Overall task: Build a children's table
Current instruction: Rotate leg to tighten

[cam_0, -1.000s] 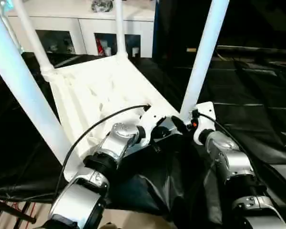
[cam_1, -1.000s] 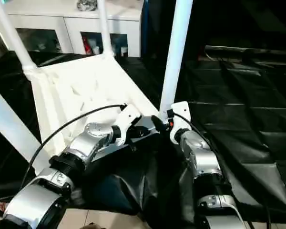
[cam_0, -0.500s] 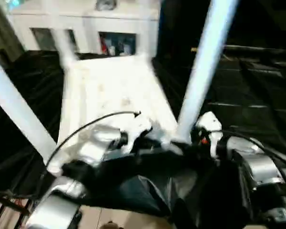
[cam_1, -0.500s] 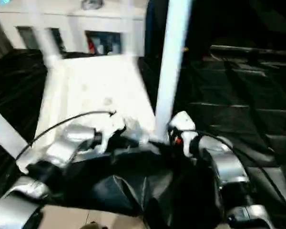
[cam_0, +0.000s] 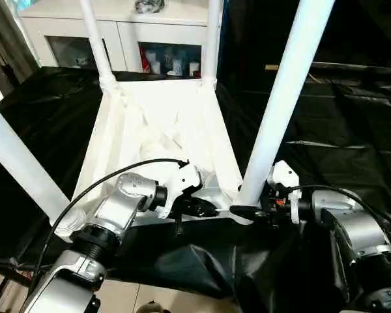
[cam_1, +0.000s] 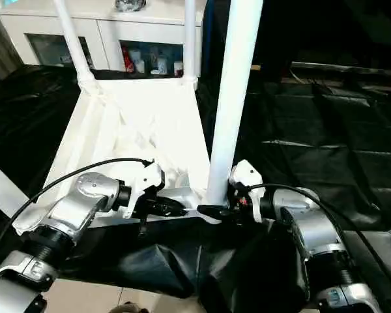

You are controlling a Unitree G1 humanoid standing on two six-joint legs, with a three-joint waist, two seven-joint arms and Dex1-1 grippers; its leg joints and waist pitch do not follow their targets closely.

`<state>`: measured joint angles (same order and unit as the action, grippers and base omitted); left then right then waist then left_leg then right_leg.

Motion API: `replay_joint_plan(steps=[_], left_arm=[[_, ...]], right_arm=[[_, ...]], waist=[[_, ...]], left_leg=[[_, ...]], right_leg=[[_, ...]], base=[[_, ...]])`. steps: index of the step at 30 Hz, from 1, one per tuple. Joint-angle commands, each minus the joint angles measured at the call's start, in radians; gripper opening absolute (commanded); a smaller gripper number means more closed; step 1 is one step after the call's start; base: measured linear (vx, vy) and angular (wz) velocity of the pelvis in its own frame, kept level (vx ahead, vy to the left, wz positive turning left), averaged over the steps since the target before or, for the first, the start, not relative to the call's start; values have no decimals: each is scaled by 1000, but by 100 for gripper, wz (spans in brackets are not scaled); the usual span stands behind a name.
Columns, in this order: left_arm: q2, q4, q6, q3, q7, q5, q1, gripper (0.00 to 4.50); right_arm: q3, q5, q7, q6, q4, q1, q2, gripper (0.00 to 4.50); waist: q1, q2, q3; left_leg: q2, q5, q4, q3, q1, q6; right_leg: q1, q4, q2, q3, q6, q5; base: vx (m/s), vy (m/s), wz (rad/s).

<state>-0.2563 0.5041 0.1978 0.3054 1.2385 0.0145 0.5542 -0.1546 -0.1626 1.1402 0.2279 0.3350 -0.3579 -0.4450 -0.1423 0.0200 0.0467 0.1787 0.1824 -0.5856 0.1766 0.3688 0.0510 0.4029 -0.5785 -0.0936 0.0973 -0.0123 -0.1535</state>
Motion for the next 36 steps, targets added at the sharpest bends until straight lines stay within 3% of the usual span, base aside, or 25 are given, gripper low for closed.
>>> replay_joint_plan(steps=[1,5,8,9,11,12,13,14,15,18,21,22,24,28,36], left_arm=[[42,-50,-15,10,7,36,19,0],[77,-9,-16,-2,-72,12,39,0],[140,74,-17,-21,-232,-27,83,0],[166,108,-13,-33,-295,-33,103,0],[189,138,-13,-45,-346,-36,120,0],[235,208,-15,-67,-460,-48,159,0],[235,208,-15,-67,-460,-48,159,0],[271,268,-24,-82,-555,-61,193,0],[275,273,-25,-83,-562,-62,196,0],[318,342,-46,-88,-638,-79,237,0],[334,358,-60,-90,-634,-78,247,0],[335,359,-61,-90,-631,-77,247,0],[325,354,-95,-75,-565,-72,234,0],[302,341,-123,-60,-490,-61,218,0],[198,220,-143,-30,-257,-22,140,0]], right_arm=[[-35,-9,5,25,-19,7,22,273],[-19,19,-107,47,21,-2,67,272],[38,71,-371,31,142,-46,164,272],[63,76,-458,40,174,-61,198,270],[85,73,-524,54,193,-72,225,270],[134,71,-678,82,233,-99,287,270],[134,71,-678,82,233,-99,287,270],[165,76,-799,94,270,-121,335,270],[164,79,-808,92,274,-123,339,270],[142,116,-877,50,328,-151,393,270],[127,126,-858,18,345,-161,407,270],[129,121,-853,14,343,-160,410,325],[145,81,-787,-2,310,-151,407,339],[118,84,-717,-28,279,-141,368,385],[40,102,-415,-101,191,-98,181,385]], waist=[[3,-14,-64],[6,-15,-60],[15,-16,-57],[30,-18,-57],[40,-18,-57],[44,-14,-58],[46,-15,-59],[47,-15,-61],[49,-15,-62],[47,-11,-66],[45,-12,-67],[45,-14,-66],[43,-14,-64],[41,-12,-64],[35,-19,-60]], left_leg=[[60,207,72,-15,-10,-63],[57,223,74,-15,-11,-52],[53,243,78,-19,-9,-28],[48,283,79,-23,-12,2],[46,298,78,-23,-15,-3],[46,289,78,-23,-15,-4],[44,289,77,-21,-18,-5],[45,275,77,-24,-14,-5],[43,265,76,-20,-14,-9],[43,241,74,-19,-11,-17],[43,216,71,-16,-8,-42],[42,212,71,-16,-7,-52],[42,222,72,-15,-7,-62],[48,239,76,-18,-9,-57],[52,250,75,-17,-9,-71]], right_leg=[[-52,61,-72,-53,-204,-282],[-50,68,-73,-52,-189,-328],[-48,74,-75,-51,-169,-386],[-49,82,-74,-44,-143,-454],[-46,90,-75,-45,-129,-480],[-44,89,-73,-47,-128,-466],[-40,92,-71,-47,-129,-462],[-47,86,-72,-46,-133,-438],[-43,86,-70,-48,-138,-412],[-48,78,-70,-48,-159,-329],[-54,72,-70,-49,-184,-266],[-55,71,-70,-49,-185,-269],[-55,77,-72,-48,-178,-309],[-54,78,-72,-49,-165,-336],[-56,78,-74,-50,-174,-355]], base=[[0,0,0],[0,0,0],[0,0,0],[0,0,0],[0,0,0],[0,0,0],[0,0,0],[0,0,0],[0,0,0],[0,0,0],[0,0,0],[0,0,0],[0,0,0],[0,0,0],[0,0,0]])
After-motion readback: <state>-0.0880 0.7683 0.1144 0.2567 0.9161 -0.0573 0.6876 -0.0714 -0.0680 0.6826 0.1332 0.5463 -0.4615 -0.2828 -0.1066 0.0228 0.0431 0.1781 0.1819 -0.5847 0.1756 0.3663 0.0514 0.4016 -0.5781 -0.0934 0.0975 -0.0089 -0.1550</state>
